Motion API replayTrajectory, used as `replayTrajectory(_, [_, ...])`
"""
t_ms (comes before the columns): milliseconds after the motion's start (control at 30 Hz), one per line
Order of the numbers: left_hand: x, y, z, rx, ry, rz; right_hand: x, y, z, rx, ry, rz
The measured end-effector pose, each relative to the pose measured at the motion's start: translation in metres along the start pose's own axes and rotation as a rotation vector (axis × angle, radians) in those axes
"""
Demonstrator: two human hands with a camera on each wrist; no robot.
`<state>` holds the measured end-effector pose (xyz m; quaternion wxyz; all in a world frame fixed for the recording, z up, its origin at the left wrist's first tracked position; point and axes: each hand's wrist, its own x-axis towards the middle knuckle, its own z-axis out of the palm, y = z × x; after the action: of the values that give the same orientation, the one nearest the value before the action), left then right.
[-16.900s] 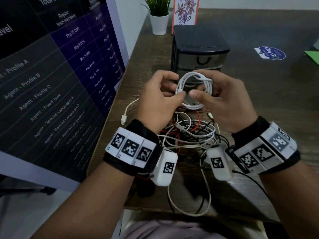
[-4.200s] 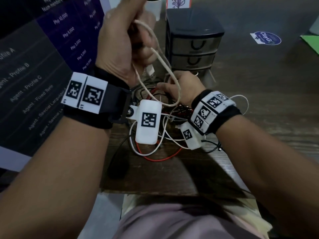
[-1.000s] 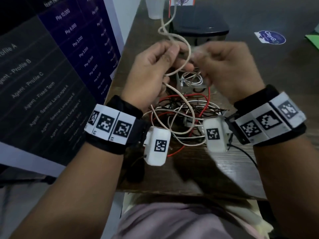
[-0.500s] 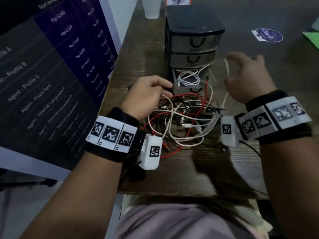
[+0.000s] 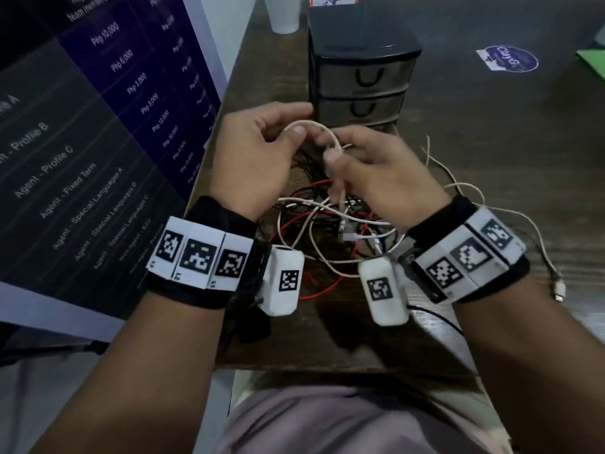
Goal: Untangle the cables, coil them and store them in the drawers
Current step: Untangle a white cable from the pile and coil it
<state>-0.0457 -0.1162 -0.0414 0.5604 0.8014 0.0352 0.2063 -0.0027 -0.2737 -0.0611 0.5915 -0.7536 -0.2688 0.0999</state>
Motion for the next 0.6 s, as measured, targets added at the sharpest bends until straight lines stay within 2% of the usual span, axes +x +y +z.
replayTrajectory(133, [-0.004, -0.009, 0.001, 0.008, -0.137, -0.128, 0.003, -0.006, -0.013, 0.048, 0.165, -0.022])
replayTrajectory(267, [-0.009, -0.004, 0.006, -0.176, -0.253, -0.226, 0.004, -0.014, -0.019, 0.044, 0.274, -0.144])
replayTrajectory(367, [-0.009, -0.002, 0.005, -0.311, -0.288, -0.288, 0.005, -0.014, -0.019, 0.054, 0.324, -0.158])
replayTrajectory(467, [-0.011, -0.004, 0.005, -0.41, -0.321, -0.303, 0.005, -0.012, -0.018, 0.003, 0.353, -0.099])
replayTrajectory(600, [-0.013, -0.005, 0.008, -0.512, -0.354, -0.256, 0.009, -0.001, -0.017, -0.095, 0.378, -0.078])
